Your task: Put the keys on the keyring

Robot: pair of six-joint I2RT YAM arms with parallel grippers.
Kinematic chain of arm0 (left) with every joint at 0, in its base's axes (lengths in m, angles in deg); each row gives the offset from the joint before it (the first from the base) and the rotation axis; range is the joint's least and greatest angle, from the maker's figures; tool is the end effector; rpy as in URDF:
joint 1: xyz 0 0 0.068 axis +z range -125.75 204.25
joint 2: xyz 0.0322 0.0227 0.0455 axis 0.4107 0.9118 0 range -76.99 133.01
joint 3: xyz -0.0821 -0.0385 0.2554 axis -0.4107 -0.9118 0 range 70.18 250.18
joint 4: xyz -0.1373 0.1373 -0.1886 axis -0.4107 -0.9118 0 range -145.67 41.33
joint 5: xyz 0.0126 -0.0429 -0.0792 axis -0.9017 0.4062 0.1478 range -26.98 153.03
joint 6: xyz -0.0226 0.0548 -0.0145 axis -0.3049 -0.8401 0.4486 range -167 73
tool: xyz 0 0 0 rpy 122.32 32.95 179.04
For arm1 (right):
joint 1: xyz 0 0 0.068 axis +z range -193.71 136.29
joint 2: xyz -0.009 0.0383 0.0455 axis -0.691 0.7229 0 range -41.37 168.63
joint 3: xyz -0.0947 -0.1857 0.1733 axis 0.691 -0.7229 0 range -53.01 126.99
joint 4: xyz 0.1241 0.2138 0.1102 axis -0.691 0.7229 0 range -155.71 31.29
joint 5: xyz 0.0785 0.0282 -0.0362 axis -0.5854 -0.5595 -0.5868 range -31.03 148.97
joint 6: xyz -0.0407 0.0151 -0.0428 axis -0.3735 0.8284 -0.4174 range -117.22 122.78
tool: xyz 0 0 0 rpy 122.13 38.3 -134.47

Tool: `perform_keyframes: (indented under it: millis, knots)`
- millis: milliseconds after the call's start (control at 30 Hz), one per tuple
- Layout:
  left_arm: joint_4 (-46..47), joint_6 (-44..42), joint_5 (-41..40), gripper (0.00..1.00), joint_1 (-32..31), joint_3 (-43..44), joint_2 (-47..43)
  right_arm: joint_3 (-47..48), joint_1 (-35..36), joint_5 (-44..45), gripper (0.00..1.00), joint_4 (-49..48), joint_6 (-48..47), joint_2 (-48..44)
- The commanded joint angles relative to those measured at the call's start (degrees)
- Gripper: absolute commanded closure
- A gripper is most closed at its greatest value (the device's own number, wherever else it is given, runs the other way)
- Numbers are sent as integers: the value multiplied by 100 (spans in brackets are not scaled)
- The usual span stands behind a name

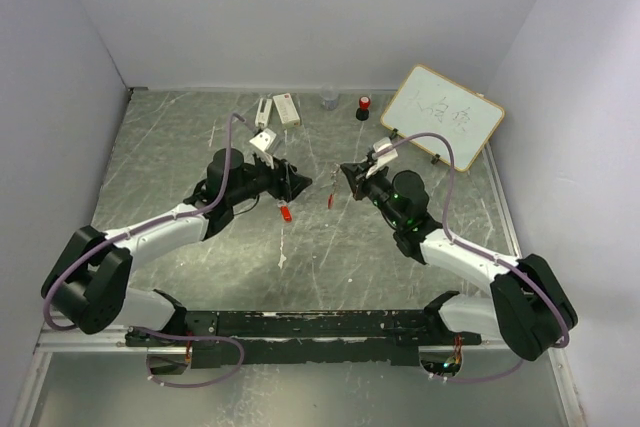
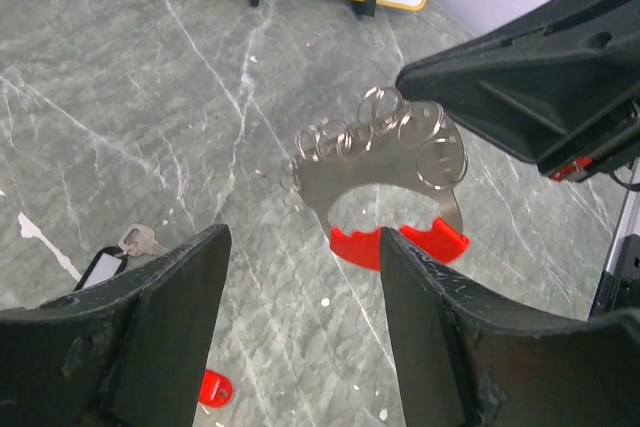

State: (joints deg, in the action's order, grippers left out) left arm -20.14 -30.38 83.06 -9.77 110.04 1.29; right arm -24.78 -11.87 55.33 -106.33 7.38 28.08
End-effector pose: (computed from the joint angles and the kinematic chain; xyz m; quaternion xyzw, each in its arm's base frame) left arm 0.2555 -0.1914 0.2388 0.2246 0.7282 -0.3914 0.5159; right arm 0.2352 0.1495 0.2350 -0.1890 0.6852 0.2412 0.6607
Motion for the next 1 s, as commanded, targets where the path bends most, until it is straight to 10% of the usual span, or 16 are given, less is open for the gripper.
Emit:
perform_keyframes:
  millis: [0,967]
  knots:
    - [458,-124,-157,28,-99,274,100,-104,-11,-242,100,-393,-109,-176]
    - [1344,-243,272,39,-627,538,884,-49,-11,-715,100,-348,-162,-21]
